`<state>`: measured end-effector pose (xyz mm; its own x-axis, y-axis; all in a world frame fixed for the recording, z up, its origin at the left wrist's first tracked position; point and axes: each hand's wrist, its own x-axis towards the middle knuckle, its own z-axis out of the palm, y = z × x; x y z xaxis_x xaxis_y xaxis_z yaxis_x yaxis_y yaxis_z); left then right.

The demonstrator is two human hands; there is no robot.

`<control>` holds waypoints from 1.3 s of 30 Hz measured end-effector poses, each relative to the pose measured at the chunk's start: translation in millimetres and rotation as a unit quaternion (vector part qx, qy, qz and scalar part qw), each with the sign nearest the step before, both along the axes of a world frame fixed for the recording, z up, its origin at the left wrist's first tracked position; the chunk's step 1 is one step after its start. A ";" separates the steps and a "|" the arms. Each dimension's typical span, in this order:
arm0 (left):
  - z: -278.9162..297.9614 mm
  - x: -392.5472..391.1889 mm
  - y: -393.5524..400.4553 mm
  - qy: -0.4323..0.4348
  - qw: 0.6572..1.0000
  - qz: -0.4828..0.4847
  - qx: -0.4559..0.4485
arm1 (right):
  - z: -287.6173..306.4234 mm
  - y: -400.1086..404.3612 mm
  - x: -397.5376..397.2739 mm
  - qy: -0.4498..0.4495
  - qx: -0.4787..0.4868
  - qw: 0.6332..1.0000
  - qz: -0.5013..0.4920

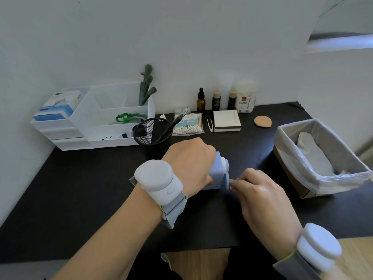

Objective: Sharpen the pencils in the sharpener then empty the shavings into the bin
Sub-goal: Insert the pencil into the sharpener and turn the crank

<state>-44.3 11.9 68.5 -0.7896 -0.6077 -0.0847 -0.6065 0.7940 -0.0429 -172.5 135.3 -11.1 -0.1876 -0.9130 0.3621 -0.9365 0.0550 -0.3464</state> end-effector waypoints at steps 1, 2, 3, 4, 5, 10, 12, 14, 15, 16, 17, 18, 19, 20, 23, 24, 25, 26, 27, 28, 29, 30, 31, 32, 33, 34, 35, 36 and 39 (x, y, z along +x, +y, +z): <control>0.1 -0.5 0.1 -0.001 1.000 0.000 0.000 | 2.4 3.4 -0.5 0.004 -0.008 1.000 0.004; 0.3 -0.9 0.2 -0.003 1.000 0.001 0.002 | 5.0 5.9 -1.5 0.005 -0.020 1.000 0.008; 0.5 -0.9 0.4 -0.005 1.000 0.000 0.003 | 7.9 7.7 -2.5 0.004 -0.035 0.999 0.010; 0.5 -0.9 0.3 -0.005 1.000 0.000 0.003 | 11.2 8.4 -3.6 0.003 -0.051 0.999 0.012; 0.7 -0.7 0.2 -0.005 1.000 0.000 0.002 | 14.7 7.8 -4.5 0.002 -0.067 0.998 0.014; 2.6 -1.3 2.1 -0.017 1.000 0.006 0.005 | 31.5 -6.2 -11.4 0.007 -0.122 0.992 0.013; 3.1 -1.7 1.6 -0.020 1.000 0.004 0.011 | 35.8 -17.2 -15.0 0.009 -0.136 0.991 0.009; 3.8 -1.8 1.1 -0.020 1.000 0.005 0.017 | 36.8 -29.9 -18.2 0.005 -0.148 0.989 0.002; 4.0 -2.2 1.1 -0.021 1.000 0.005 0.021 | 36.1 -35.8 -19.4 0.003 -0.151 0.988 -0.001; 4.5 -2.6 1.2 -0.023 0.999 0.005 0.025 | 35.0 -41.6 -20.8 0.001 -0.151 0.988 -0.003; 5.2 -2.8 1.4 -0.024 0.999 0.006 0.030 | 33.5 -46.9 -22.1 -0.002 -0.150 0.989 -0.006; 5.6 -2.8 1.9 -0.024 0.999 0.006 0.034 | 32.0 -51.4 -23.5 -0.005 -0.148 0.989 -0.009; 6.0 -2.6 2.1 -0.026 0.999 0.007 0.037 | 30.4 -55.5 -24.7 -0.006 -0.145 0.989 -0.011; 6.2 -2.4 2.4 -0.028 0.999 0.006 0.037 | 28.6 -59.2 -25.6 -0.006 -0.141 0.990 -0.013; 5.9 -1.3 2.5 -0.021 0.999 0.004 0.031 | 21.7 -70.3 -28.0 -0.014 -0.123 0.992 -0.017; 5.1 -1.4 2.4 -0.018 0.999 0.003 0.028 | 18.1 -73.6 -29.0 -0.018 -0.112 0.993 -0.019; 4.3 -1.0 2.2 -0.014 1.000 0.003 0.024 | 14.0 -76.5 -29.5 -0.022 -0.097 0.995 -0.019; 3.2 -1.2 2.4 -0.009 1.000 0.003 0.020 | 9.9 -77.9 -30.0 -0.027 -0.077 0.996 -0.020; 1.9 -1.1 2.3 -0.006 1.000 0.002 0.016 | 5.9 -78.1 -29.8 -0.033 -0.056 0.998 -0.022; 0.8 -0.9 2.3 -0.004 1.000 0.001 0.012 | 2.2 -76.9 -28.7 -0.038 -0.038 0.998 -0.025; -0.2 0.0 2.0 -0.001 1.000 0.002 0.008 | -1.4 -75.0 -26.7 -0.042 -0.025 0.998 -0.028; -1.0 0.4 1.8 0.003 1.000 0.004 0.005 | -4.5 -72.1 -24.6 -0.045 -0.012 0.998 -0.029; -2.2 0.3 2.0 0.006 1.000 0.005 0.004 | -7.2 -67.8 -22.6 -0.045 -0.001 0.998 -0.031; -2.2 1.3 1.4 0.007 1.000 0.005 0.002 | -8.8 -64.0 -19.7 -0.043 0.007 0.998 -0.033; -2.4 1.2 1.0 0.008 1.000 0.006 0.002 | -11.2 -59.7 -18.2 -0.038 0.013 0.999 -0.033; -2.9 1.0 0.5 0.009 1.000 0.005 0.004 | -13.6 -55.2 -17.1 -0.032 0.017 0.999 -0.034; -3.2 1.2 0.3 0.009 1.000 0.005 0.005 | -15.7 -50.8 -15.6 -0.030 0.018 0.999 -0.035; -3.4 1.1 -0.1 0.008 1.000 0.005 0.006 | -17.1 -46.1 -14.3 -0.030 0.016 0.999 -0.037; -3.9 0.9 -0.4 0.004 1.000 0.005 0.007 | -19.3 -33.6 -9.5 -0.040 0.002 0.998 -0.039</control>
